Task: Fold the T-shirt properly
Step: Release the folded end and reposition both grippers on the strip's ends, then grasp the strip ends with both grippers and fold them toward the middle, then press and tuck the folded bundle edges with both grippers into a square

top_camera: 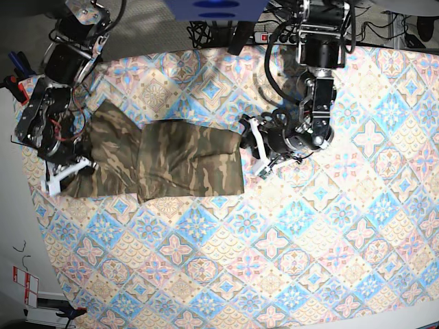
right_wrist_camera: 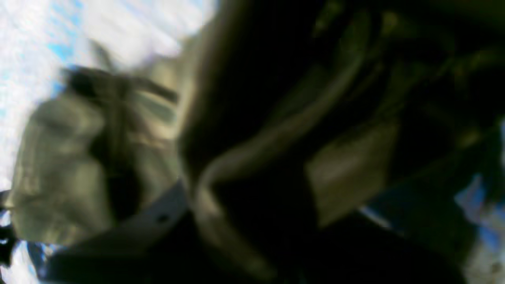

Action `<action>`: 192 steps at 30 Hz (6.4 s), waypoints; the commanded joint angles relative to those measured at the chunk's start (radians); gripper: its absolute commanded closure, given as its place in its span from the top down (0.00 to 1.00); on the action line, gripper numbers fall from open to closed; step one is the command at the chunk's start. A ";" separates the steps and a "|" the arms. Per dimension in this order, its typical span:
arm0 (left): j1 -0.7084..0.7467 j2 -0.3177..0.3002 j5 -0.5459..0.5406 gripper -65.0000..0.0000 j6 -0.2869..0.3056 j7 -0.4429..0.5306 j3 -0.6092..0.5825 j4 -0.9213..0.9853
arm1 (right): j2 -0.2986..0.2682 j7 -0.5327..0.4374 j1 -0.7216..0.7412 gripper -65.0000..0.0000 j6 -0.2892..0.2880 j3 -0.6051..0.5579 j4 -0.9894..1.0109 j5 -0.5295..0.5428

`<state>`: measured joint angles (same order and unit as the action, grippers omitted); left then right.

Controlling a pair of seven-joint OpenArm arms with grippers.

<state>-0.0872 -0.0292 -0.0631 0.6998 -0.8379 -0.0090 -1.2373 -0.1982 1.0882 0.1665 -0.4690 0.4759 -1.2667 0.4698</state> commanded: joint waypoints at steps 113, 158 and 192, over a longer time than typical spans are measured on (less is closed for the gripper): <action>-0.317 -0.013 -0.228 0.29 -0.002 0.153 -0.291 0.264 | 0.072 -0.015 -0.121 0.12 0.175 -0.676 -0.316 -0.415; -0.081 -0.096 -0.225 0.28 -0.002 -0.019 -0.553 0.055 | 0.064 -0.363 0.428 0.12 0.177 -1.031 0.448 -0.425; -0.403 0.031 -0.215 0.28 -0.002 0.160 -0.345 0.486 | 0.093 0.008 -0.005 0.10 -0.007 -1.026 -0.032 -0.681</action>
<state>-0.4568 -0.0032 -0.2581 0.6918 -0.6987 -0.3538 -0.7364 -0.1146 1.1042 0.1635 -0.4507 -0.5468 -1.2964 -0.2623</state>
